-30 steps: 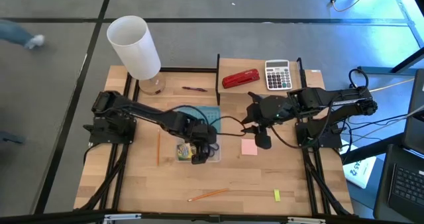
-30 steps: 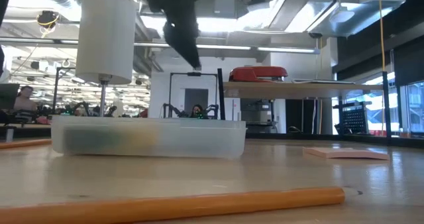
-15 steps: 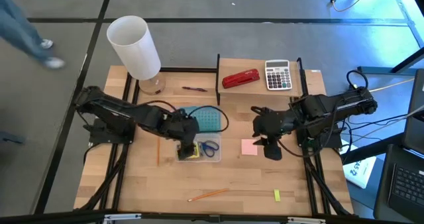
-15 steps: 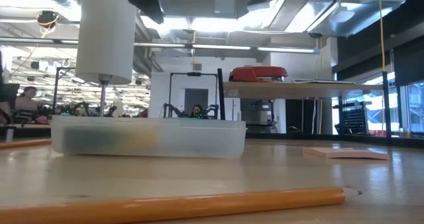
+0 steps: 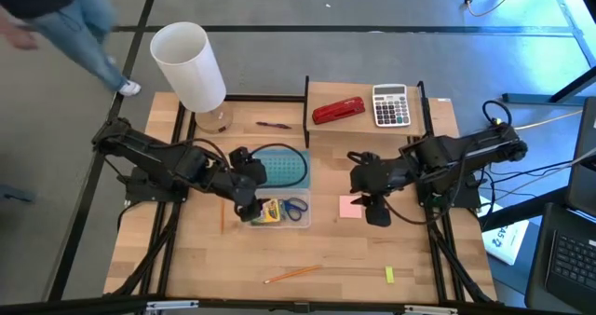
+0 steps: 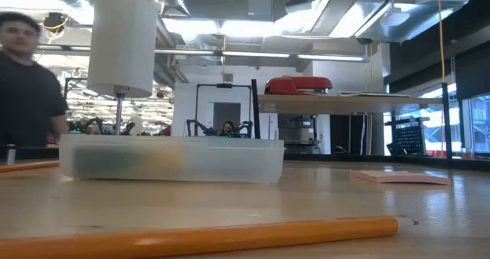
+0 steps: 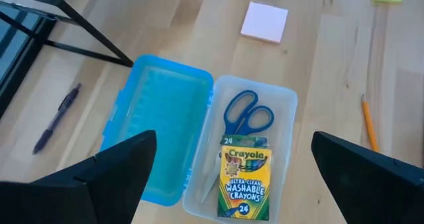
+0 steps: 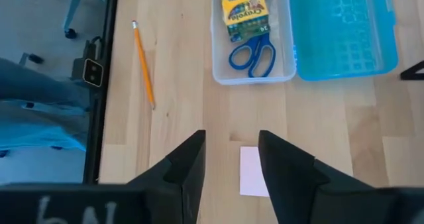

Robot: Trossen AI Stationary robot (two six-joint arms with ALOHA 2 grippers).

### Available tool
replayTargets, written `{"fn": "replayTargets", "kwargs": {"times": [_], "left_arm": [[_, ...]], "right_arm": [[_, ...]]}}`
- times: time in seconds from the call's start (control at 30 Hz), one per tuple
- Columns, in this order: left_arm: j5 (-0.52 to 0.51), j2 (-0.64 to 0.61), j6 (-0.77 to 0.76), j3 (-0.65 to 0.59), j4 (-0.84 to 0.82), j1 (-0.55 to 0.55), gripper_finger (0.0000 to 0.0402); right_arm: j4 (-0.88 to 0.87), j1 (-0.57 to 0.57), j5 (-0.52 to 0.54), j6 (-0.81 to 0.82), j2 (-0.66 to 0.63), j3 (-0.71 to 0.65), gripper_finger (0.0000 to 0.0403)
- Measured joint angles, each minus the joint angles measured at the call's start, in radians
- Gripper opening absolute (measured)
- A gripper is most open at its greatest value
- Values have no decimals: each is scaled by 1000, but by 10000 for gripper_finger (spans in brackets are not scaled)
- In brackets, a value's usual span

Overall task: Pack school essentials
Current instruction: Put the pink sticky notes into the blue supply box

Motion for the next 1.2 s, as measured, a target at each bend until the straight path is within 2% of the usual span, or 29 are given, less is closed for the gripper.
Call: {"fn": "replayTargets", "kwargs": {"times": [0.13,0.33,0.5,0.77,0.9,1.2], "left_arm": [[-1,1,0,0,-4,-8,396],[0,-1,0,0,-4,-9,396],[2,-8,5,-1,-4,-9,396],[-2,-28,14,-1,-15,-9,396],[-3,-28,83,-1,-10,-5,396],[-20,-28,116,-1,-1,33,396]], "right_arm": [[-2,0,19,1,15,0,171],[-18,1,27,-1,42,0,244],[-62,1,20,-73,66,0,291],[-93,1,7,-103,104,0,300],[-94,1,6,-101,136,0,300],[-102,1,7,-97,162,0,300]]}}
